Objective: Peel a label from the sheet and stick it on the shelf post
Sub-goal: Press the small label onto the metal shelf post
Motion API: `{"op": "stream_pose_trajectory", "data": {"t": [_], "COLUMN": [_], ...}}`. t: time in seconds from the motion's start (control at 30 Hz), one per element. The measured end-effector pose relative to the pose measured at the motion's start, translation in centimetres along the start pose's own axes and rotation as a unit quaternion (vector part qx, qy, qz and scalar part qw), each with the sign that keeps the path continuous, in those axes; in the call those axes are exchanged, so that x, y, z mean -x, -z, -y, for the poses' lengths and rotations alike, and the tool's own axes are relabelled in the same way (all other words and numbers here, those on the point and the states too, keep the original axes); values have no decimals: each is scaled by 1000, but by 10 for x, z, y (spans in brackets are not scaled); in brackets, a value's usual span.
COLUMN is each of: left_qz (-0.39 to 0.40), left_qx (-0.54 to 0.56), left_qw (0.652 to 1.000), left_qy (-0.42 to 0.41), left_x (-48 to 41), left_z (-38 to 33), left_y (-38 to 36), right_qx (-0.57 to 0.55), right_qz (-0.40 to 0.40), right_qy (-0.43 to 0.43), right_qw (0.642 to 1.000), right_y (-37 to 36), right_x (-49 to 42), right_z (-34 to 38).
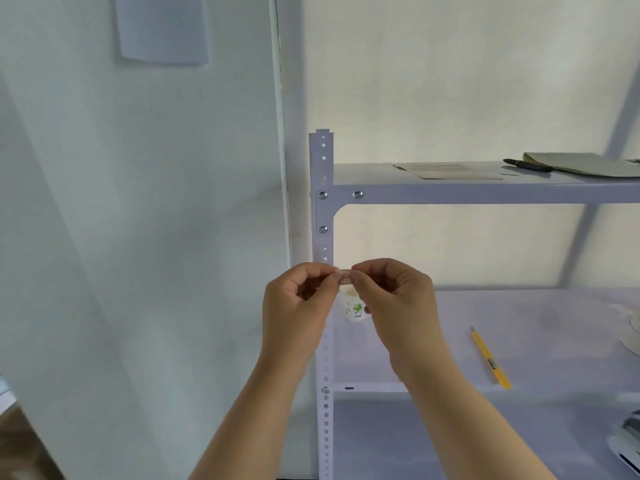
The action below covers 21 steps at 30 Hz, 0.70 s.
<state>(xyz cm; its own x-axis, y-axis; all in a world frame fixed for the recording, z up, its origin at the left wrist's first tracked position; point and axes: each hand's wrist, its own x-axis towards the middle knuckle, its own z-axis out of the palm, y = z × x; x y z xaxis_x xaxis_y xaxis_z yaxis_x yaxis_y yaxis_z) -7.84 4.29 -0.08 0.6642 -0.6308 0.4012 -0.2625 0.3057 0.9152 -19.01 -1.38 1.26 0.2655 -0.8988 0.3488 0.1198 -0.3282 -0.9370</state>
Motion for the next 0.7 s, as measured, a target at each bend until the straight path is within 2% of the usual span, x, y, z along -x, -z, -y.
{"op": "stream_pose_trajectory", "data": {"t": [0.13, 0.43, 0.7], "left_qz": [-34, -45, -37], "left_qx": [-16, -45, -35], "left_qw": [999, 998, 997], "left_qy": [-4, -21, -64], "left_x": [-8, -37, -64], "left_z": [1, 20, 46], "left_y": [-5, 1, 8], "right_qx": [-6, 13, 59], "right_qz": [23, 19, -24], "right_qy": [7, 28, 72], "right_qw": [1000, 999, 995], "right_y": [-2, -20, -40], "right_x": [-14, -42, -53], "right_z": [-4, -23, -38]}}
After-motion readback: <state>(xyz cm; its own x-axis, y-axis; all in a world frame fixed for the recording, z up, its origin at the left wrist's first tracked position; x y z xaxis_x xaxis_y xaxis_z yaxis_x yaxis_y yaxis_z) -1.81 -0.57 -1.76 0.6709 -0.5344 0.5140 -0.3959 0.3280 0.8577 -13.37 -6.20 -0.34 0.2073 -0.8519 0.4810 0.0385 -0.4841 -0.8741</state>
